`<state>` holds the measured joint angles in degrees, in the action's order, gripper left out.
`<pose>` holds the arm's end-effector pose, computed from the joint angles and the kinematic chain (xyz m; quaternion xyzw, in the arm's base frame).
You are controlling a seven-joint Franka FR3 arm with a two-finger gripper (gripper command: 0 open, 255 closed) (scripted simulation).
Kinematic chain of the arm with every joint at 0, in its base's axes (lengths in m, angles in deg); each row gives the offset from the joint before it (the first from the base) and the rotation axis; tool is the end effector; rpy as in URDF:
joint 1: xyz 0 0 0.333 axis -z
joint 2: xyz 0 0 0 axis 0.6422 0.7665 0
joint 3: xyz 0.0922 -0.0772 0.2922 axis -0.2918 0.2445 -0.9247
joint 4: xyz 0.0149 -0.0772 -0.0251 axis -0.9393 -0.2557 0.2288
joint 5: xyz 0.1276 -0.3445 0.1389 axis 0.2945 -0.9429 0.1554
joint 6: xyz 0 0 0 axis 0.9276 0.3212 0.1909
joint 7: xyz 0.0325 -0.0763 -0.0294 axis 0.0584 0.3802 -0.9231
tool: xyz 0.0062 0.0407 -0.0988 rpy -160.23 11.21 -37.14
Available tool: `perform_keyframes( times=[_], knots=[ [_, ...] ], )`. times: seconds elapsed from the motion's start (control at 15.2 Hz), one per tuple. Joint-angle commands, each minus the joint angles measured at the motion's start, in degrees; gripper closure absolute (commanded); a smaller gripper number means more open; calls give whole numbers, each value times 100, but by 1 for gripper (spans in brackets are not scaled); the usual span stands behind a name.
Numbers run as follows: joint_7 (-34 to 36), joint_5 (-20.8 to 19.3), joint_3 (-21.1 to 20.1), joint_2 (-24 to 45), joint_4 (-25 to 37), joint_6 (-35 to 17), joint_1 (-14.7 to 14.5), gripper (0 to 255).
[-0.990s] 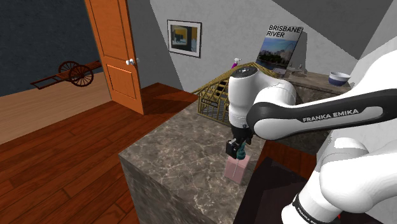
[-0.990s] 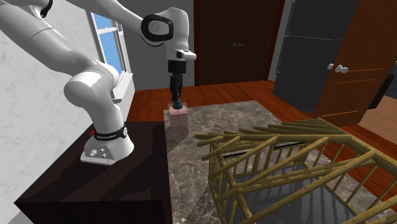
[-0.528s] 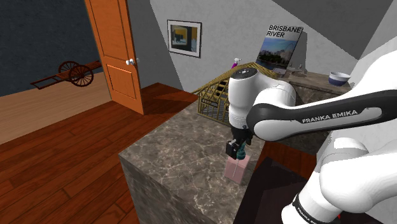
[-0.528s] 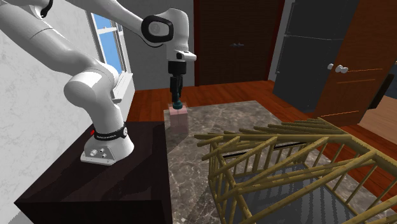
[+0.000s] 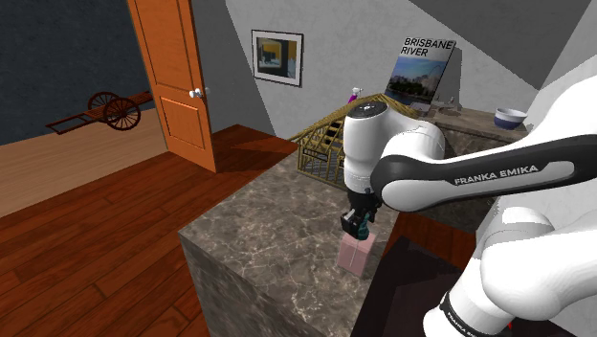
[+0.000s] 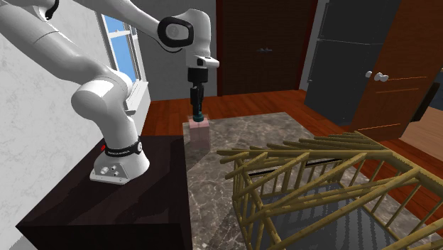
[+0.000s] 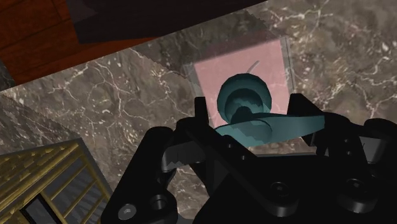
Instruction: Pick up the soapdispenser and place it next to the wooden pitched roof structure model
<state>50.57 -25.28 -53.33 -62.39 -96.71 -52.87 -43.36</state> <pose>0.2989 0.0964 0.3900 0.9928 -0.0422 -0.0240 0.1099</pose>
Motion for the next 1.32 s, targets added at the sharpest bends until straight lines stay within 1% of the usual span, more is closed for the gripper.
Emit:
perform_keyframes(
  times=[0.0, 0.07, 0.66, 1.25],
  knots=[
    [-2, 4, -2, 6, -8, 1, -2, 255],
    [-4, 2, 1, 2, -15, -3, -2, 255],
    [-141, -29, 117, -275, 523, 798, 0, 255],
    [-259, -79, 209, -395, 1141, 1526, 29, 255]
  ],
)
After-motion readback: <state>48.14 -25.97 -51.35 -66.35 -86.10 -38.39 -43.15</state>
